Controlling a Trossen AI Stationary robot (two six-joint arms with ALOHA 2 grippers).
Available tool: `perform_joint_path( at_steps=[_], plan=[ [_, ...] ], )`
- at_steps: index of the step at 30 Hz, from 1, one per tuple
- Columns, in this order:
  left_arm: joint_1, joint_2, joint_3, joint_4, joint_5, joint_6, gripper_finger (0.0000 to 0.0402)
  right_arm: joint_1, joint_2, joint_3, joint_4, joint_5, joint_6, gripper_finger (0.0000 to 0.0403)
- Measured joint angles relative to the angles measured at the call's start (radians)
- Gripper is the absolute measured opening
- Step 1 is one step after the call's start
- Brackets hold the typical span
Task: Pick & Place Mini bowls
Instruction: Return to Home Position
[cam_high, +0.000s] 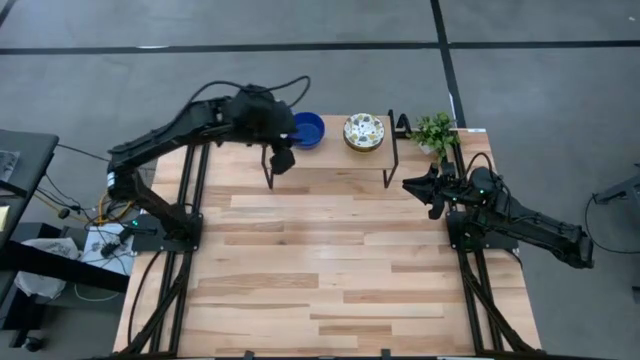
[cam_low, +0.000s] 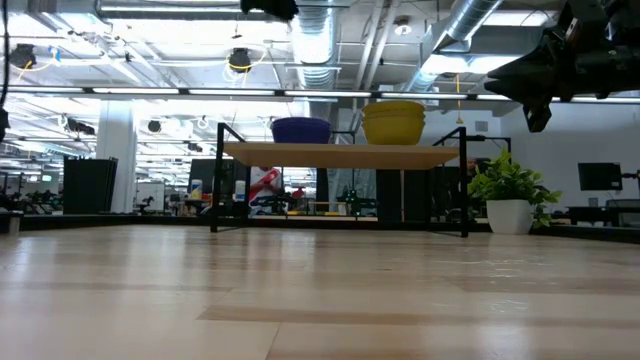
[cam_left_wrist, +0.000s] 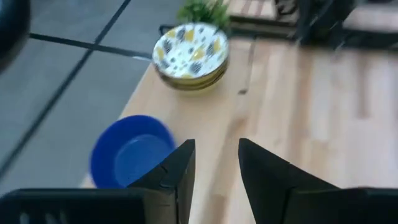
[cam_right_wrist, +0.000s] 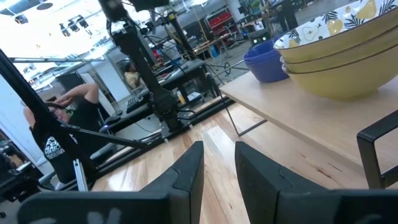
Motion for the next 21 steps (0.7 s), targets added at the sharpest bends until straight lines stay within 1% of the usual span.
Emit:
perform_joint_path(
  at_steps=[3, 9, 16, 21],
  plan=[
    [-0.017, -0.049, -0.008, -0.003, 0.028, -0.072, 0.0122, 0.000, 0.000, 0.000, 0.000, 0.000, 0.000, 0.0082],
    [-0.062, -0.159, -0.110, -0.003, 0.029, -0.095, 0.0122, 0.000, 0.000, 0.000, 0.000, 0.000, 0.000, 0.0082],
    [-0.100, -0.292, -0.306, 0.012, 0.029, -0.261, 0.0122, 0.000, 0.000, 0.000, 0.000, 0.000, 0.000, 0.0082],
    [-0.175, -0.363, -0.476, 0.147, 0.046, -0.283, 0.0122, 0.000, 0.000, 0.000, 0.000, 0.000, 0.000, 0.0082]
  ],
)
